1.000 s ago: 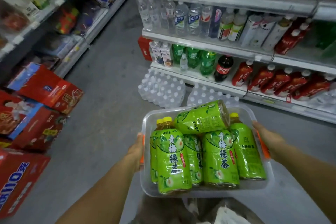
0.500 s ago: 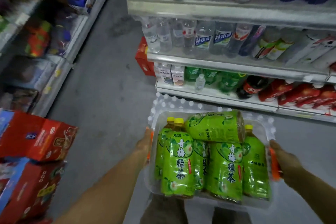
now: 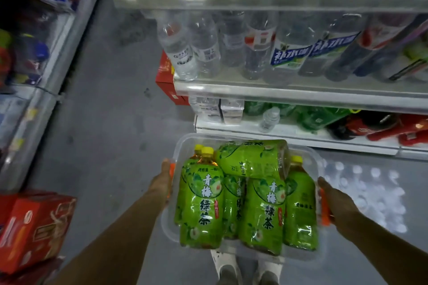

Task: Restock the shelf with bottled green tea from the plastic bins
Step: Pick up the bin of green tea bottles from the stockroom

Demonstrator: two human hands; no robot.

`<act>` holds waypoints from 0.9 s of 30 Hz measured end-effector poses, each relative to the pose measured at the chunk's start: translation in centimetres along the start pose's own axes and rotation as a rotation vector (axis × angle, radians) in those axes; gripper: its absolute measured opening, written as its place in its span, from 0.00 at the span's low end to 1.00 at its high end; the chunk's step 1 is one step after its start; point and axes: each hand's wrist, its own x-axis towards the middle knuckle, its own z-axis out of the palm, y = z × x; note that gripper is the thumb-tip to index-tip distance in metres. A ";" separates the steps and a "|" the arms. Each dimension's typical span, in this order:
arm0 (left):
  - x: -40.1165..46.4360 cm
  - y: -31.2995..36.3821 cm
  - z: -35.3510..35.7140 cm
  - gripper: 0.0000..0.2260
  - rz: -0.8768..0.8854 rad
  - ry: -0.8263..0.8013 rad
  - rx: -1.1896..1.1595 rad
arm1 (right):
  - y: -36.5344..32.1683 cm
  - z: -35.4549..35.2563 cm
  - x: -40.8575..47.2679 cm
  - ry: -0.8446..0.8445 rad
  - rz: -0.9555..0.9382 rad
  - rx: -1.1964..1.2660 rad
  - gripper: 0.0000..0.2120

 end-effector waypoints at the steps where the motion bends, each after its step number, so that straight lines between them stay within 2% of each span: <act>1: 1.4 0.4 0.2 0.30 0.014 0.016 0.022 | -0.5 0.9 1.1 -0.004 -0.006 -0.005 0.24; 6: 6.8 2.7 1.6 0.26 0.079 0.015 0.064 | -2.2 4.7 5.6 0.006 -0.043 -0.022 0.22; 9: 9.3 3.1 2.6 0.28 0.094 -0.002 0.123 | -2.5 6.3 7.2 0.020 -0.054 -0.016 0.20; 11: 10.7 2.7 3.0 0.33 0.106 -0.032 0.160 | -2.6 6.8 7.9 0.036 -0.019 -0.012 0.19; 15: 10.9 2.2 2.6 0.54 0.087 -0.094 0.252 | -2.6 6.6 7.9 0.047 0.031 -0.037 0.19; 17: 11.2 2.4 2.7 0.57 0.090 -0.099 0.259 | -2.9 6.6 7.8 0.050 0.046 -0.034 0.18; 21: 11.5 2.0 3.0 0.45 0.153 -0.066 0.272 | -3.7 7.2 7.3 0.032 0.012 -0.050 0.18; 24: 10.9 1.7 2.8 0.33 0.161 -0.063 0.330 | -4.2 7.3 6.5 0.017 0.010 -0.103 0.22; 27: 8.8 2.5 2.2 0.27 0.202 -0.046 0.423 | -5.1 6.7 3.9 -0.032 0.040 -0.168 0.24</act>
